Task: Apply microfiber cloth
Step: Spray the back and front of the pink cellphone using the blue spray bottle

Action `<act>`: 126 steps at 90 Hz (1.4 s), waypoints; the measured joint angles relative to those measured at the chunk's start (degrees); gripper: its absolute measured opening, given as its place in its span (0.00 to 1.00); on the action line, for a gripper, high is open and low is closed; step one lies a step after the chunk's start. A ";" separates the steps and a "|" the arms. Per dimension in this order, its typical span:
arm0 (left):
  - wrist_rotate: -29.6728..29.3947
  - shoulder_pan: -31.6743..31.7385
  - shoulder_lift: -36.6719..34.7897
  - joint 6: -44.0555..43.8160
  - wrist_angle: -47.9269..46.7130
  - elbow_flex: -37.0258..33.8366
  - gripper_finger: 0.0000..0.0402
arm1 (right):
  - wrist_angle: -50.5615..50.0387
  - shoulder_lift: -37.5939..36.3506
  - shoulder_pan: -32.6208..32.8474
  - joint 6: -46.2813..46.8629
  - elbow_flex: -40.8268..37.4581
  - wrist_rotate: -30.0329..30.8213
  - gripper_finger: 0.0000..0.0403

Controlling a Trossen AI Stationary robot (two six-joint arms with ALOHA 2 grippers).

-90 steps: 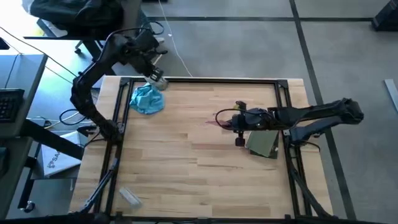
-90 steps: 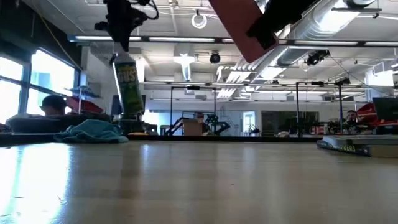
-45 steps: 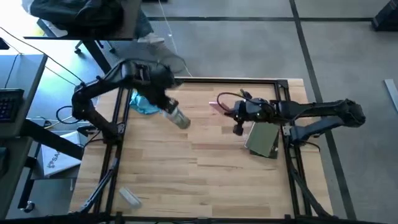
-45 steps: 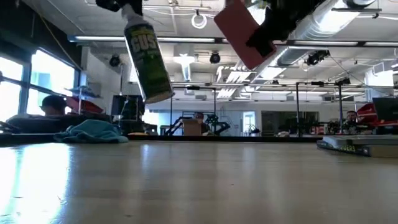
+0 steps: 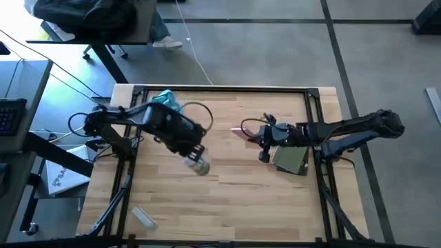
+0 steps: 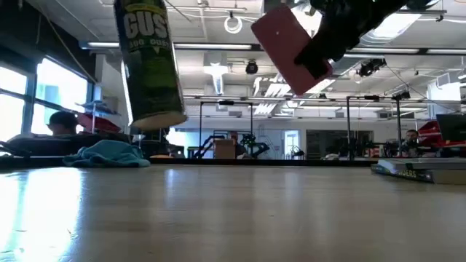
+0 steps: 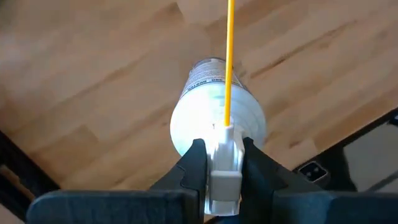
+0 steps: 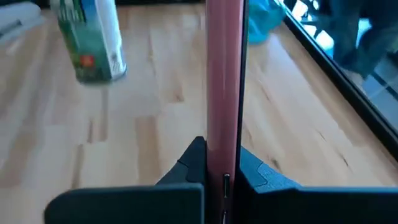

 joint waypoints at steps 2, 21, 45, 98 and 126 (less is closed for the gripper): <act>0.29 -0.16 0.60 -0.01 0.00 0.00 0.10 | 0.88 0.00 0.41 -0.01 -0.35 0.56 0.00; 2.16 -0.15 4.65 2.77 -0.07 0.00 0.10 | 6.15 0.34 1.94 -0.87 -2.39 3.91 0.00; 3.71 1.13 5.69 4.80 -0.03 0.00 0.12 | 7.81 2.19 1.92 -1.51 -2.42 5.43 0.00; -4.42 1.75 5.81 6.20 0.63 0.00 0.14 | 8.67 5.09 2.05 -1.97 -2.40 5.26 0.00; -4.49 1.84 5.83 8.02 -0.08 -0.22 0.14 | 8.62 5.09 2.30 -1.97 -2.40 4.97 0.00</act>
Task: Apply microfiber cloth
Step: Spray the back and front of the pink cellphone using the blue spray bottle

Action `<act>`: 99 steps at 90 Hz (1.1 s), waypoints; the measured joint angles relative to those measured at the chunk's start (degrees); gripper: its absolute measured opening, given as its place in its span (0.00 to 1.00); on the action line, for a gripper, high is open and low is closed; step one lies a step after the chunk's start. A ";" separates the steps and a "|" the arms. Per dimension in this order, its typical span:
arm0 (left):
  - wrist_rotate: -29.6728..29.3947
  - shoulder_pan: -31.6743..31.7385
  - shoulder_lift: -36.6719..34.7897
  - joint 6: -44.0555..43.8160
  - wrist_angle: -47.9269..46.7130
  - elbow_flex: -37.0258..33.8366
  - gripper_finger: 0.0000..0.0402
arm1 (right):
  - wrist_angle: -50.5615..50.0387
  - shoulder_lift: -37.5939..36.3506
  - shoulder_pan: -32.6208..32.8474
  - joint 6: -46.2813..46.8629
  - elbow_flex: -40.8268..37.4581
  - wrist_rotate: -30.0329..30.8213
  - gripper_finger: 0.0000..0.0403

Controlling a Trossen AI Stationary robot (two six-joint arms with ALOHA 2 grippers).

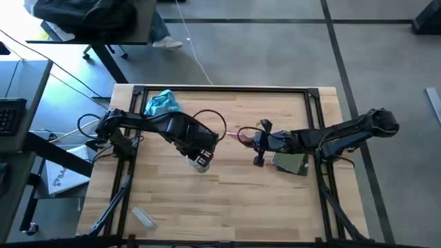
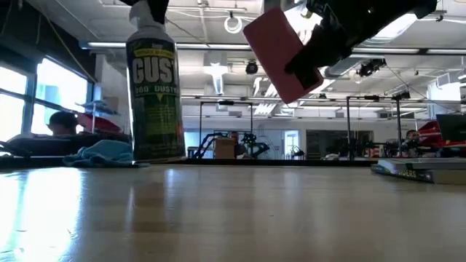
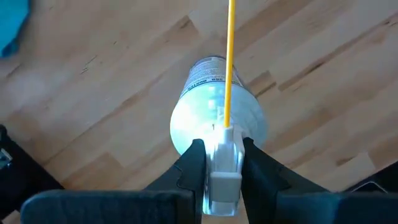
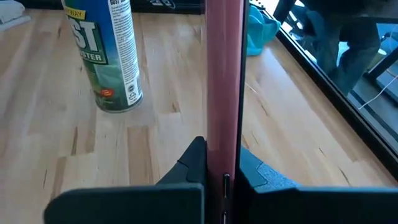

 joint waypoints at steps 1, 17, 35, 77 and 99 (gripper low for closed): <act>-0.04 0.00 0.00 0.02 -0.02 0.00 0.14 | 0.00 0.00 0.06 0.00 0.00 0.00 0.00; -0.15 0.34 0.00 4.08 0.06 0.00 0.14 | -0.02 0.00 1.31 0.00 0.02 -0.07 0.00; 0.05 1.98 0.00 5.51 0.08 -0.02 0.18 | -0.03 0.00 2.40 0.00 0.04 -0.11 0.00; 1.79 4.21 -0.06 9.04 0.22 -0.04 0.29 | -0.11 -0.21 2.40 0.00 0.04 -0.13 0.00; 2.55 6.85 -0.34 18.19 0.05 6.87 0.29 | -0.15 -4.08 2.37 -0.02 0.11 -0.11 0.00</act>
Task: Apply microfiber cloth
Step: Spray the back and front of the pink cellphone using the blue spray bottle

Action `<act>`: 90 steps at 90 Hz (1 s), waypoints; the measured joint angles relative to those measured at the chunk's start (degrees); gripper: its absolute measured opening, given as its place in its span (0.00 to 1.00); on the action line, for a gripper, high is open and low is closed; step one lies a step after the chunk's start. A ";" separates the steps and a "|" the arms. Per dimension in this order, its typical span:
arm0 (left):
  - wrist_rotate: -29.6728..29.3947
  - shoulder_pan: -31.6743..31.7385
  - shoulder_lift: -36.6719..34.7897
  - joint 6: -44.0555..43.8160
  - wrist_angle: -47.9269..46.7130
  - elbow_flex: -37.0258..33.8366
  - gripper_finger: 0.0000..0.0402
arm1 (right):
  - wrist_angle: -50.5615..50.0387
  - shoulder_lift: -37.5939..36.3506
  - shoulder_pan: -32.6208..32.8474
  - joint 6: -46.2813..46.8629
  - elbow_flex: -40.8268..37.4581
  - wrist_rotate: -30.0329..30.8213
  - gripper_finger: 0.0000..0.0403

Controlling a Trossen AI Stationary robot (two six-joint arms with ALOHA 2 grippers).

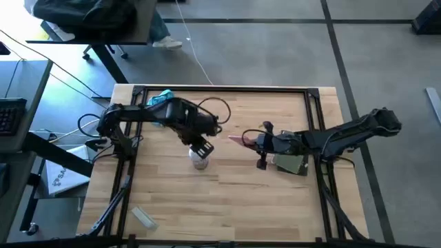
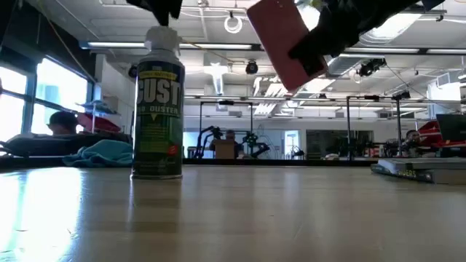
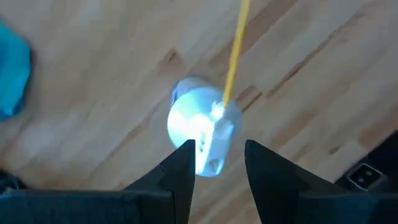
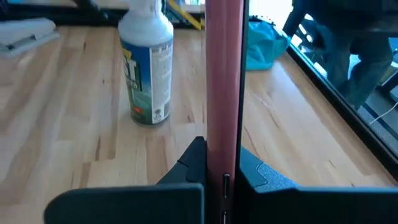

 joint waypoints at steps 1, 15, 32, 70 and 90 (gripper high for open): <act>-0.18 0.08 -0.02 0.62 0.00 0.45 0.29 | 0.01 -0.21 0.00 0.00 0.00 -0.01 0.00; -10.54 -1.06 -2.38 9.15 -0.04 1.91 0.29 | -0.59 -1.93 0.00 1.99 0.07 0.01 0.00; -14.12 -2.76 -6.06 11.81 0.03 -8.88 0.29 | -2.96 -1.66 0.24 2.77 0.07 0.66 0.00; -10.49 -8.16 -13.36 7.47 13.40 -37.12 0.23 | -1.44 -1.13 -0.38 -4.12 0.07 0.72 0.00; -13.25 -13.39 -13.31 7.27 26.91 -42.02 0.19 | -0.09 -1.13 -3.09 -7.15 0.07 0.46 0.00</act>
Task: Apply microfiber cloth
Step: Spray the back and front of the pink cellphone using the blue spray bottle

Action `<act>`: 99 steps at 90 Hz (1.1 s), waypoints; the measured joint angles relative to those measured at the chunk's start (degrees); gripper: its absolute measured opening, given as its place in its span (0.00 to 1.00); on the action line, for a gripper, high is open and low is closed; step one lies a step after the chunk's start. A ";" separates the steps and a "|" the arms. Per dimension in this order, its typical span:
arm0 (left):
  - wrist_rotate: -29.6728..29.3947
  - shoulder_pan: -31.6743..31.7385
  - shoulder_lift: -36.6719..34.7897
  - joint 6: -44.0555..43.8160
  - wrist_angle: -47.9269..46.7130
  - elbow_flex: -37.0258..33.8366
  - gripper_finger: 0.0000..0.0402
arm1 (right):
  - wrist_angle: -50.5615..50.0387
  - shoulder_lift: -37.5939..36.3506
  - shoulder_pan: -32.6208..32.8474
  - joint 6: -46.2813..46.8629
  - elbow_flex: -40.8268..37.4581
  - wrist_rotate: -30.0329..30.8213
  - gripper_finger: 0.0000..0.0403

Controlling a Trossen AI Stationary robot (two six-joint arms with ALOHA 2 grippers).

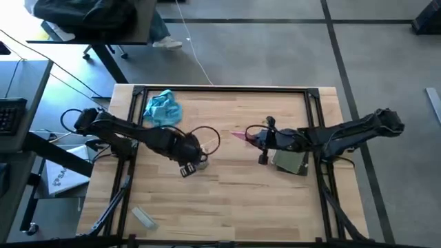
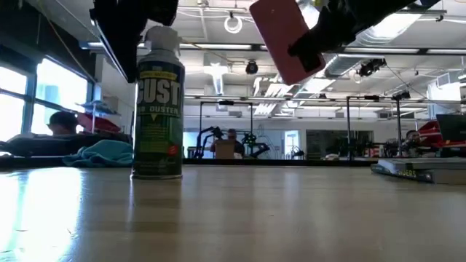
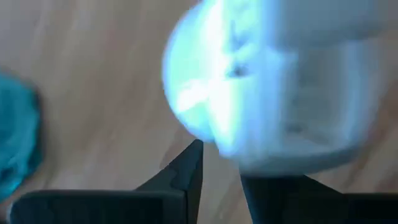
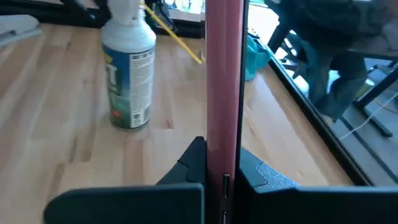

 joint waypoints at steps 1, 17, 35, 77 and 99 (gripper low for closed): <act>-0.12 -0.29 0.03 -0.01 0.50 -0.14 0.19 | 0.04 0.00 -0.18 -0.15 0.00 -0.08 0.00; -1.17 -3.69 0.04 0.40 8.04 -0.59 0.17 | 0.24 0.00 -2.78 -0.77 0.00 -2.34 0.00; -1.15 -5.68 0.03 4.84 16.83 -0.59 0.15 | 0.95 0.00 -4.57 -0.86 0.00 -6.11 0.00; -18.24 -10.88 -9.95 0.91 11.90 -0.61 0.12 | 20.41 6.46 -8.04 -8.80 -0.02 -25.12 0.00; -40.96 -17.27 -16.71 -5.68 13.73 -4.73 0.10 | 21.18 19.17 -14.78 -9.10 8.91 -35.26 0.00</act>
